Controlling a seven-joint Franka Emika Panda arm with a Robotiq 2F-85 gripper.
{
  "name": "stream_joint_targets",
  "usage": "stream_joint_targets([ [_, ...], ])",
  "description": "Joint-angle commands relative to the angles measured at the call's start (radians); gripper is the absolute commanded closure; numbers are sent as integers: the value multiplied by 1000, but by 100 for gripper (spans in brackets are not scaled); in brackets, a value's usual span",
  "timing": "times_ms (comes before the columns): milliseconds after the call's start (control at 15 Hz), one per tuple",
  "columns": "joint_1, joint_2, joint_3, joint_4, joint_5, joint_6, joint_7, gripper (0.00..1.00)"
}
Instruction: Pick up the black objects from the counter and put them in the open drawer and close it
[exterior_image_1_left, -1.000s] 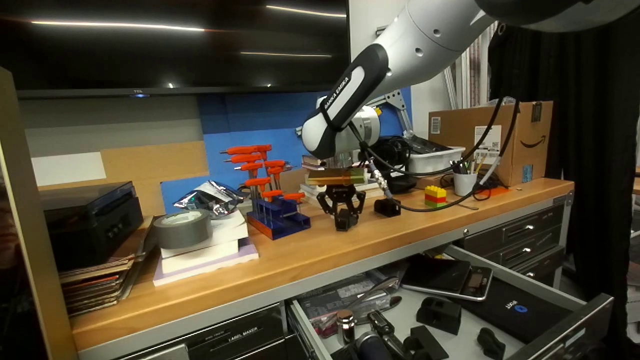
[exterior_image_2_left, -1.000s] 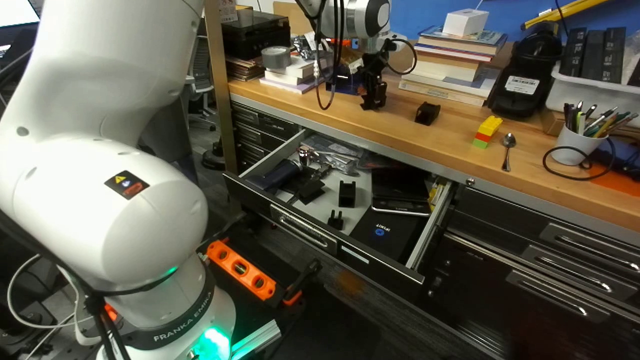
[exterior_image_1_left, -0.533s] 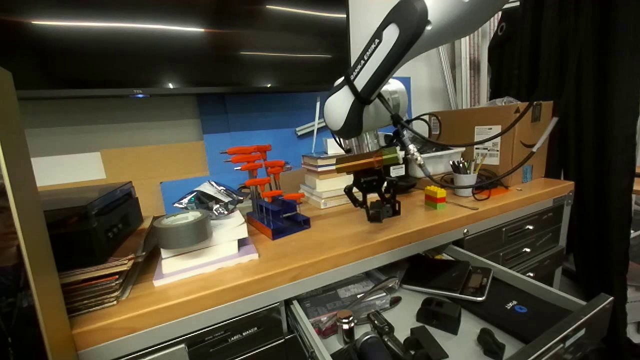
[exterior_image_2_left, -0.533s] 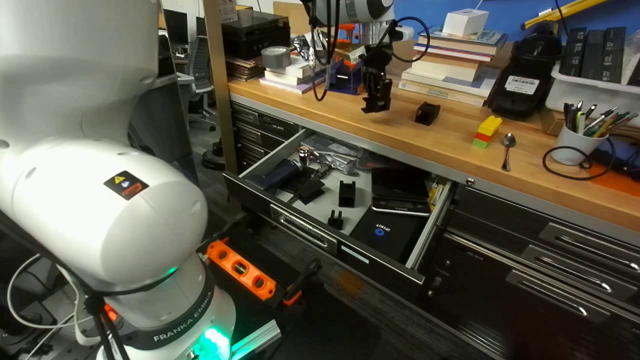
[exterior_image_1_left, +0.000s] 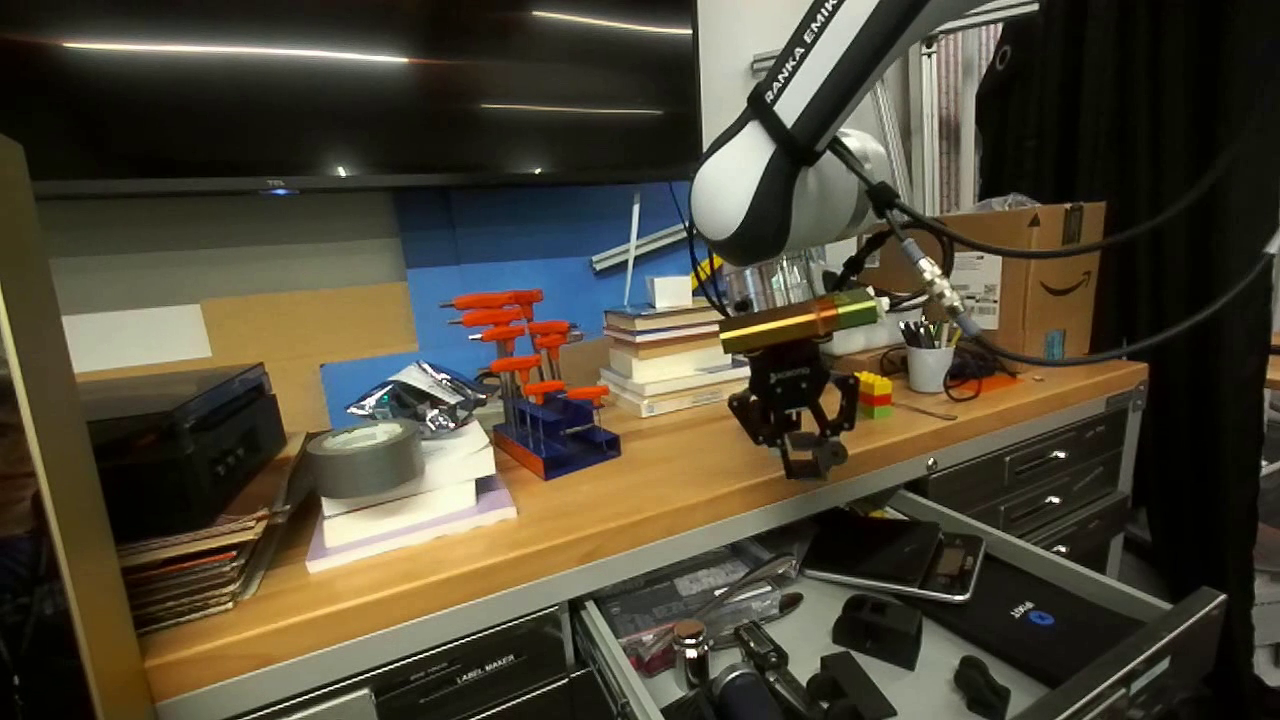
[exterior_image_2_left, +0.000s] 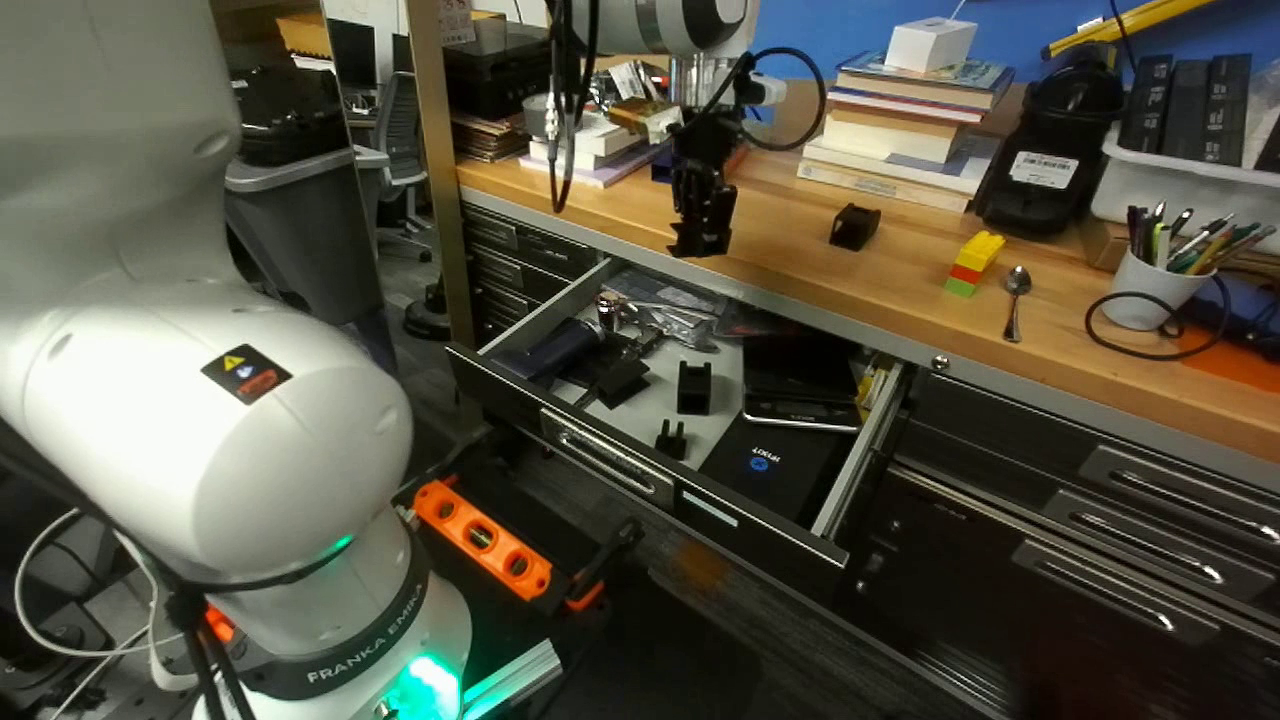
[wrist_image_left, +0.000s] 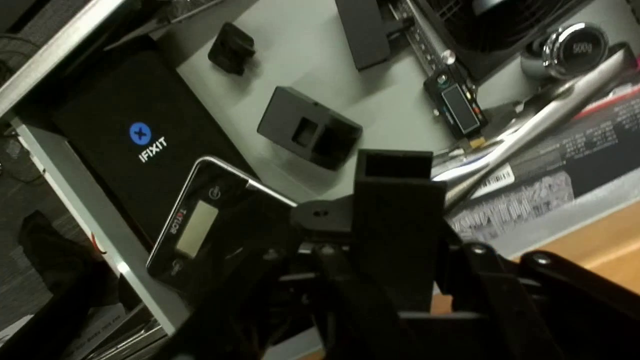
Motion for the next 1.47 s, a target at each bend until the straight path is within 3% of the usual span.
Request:
stream_joint_targets([
  [0, -18, -39, 47, -112, 52, 72, -43, 76],
  [467, -6, 49, 81, -182, 103, 178, -33, 76],
  [1400, 21, 209, 80, -171, 183, 392, -23, 76],
])
